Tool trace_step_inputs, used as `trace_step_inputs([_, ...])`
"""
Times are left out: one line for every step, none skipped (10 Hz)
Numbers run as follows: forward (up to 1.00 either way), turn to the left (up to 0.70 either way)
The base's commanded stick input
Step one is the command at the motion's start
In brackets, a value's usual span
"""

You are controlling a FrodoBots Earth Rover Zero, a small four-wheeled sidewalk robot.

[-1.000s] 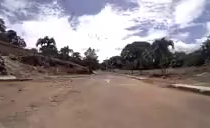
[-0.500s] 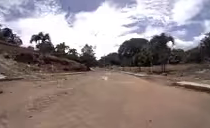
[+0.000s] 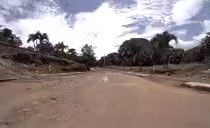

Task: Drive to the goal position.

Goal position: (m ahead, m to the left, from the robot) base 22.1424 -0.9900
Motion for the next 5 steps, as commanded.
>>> trace_step_inputs([1.0,0.0])
trace_step_inputs([1.0,-0.27])
trace_step_inputs([1.0,-0.27])
trace_step_inputs([1.0,-0.27])
trace_step_inputs([1.0,-0.27])
